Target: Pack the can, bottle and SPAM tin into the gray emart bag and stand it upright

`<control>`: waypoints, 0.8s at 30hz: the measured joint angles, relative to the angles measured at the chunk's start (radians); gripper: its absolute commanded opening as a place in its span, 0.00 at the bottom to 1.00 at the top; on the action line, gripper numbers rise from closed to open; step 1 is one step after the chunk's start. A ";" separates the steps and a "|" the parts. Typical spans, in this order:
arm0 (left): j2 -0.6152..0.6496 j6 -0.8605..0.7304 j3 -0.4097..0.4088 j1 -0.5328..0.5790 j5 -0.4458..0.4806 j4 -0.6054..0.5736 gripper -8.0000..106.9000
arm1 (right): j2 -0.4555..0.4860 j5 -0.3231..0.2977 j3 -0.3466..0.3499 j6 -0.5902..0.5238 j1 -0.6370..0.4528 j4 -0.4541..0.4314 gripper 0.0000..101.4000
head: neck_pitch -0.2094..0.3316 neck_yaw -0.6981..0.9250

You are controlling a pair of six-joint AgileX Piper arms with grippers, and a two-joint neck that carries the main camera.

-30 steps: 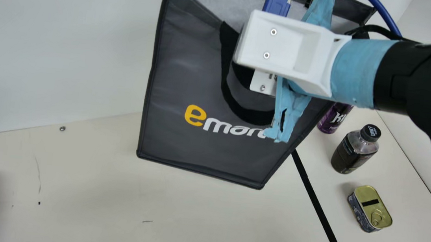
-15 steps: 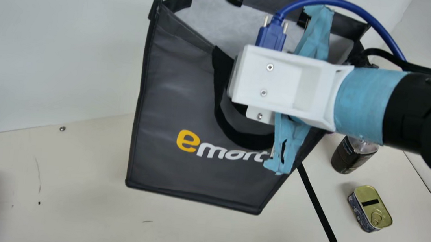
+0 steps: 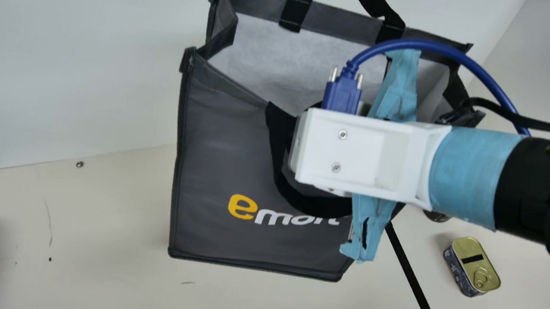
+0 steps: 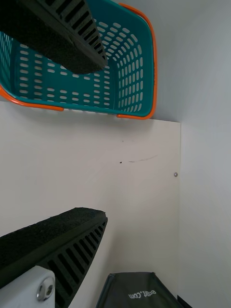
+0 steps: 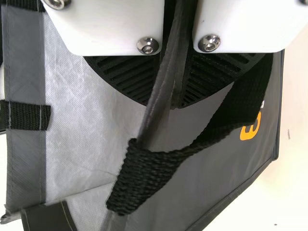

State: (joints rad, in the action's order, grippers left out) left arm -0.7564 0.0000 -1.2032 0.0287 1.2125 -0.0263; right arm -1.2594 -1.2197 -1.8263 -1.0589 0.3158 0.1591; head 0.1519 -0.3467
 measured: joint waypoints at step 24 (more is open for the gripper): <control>0.000 0.000 0.000 0.000 0.000 0.000 0.85 | 0.094 0.002 0.194 0.058 0.105 -0.035 0.00 | 0.000 0.000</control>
State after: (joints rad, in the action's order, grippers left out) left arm -0.7564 0.0000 -1.2032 0.0287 1.2125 -0.0263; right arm -1.1656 -1.2177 -1.6326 -1.0008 0.4206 0.1241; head 0.1519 -0.3467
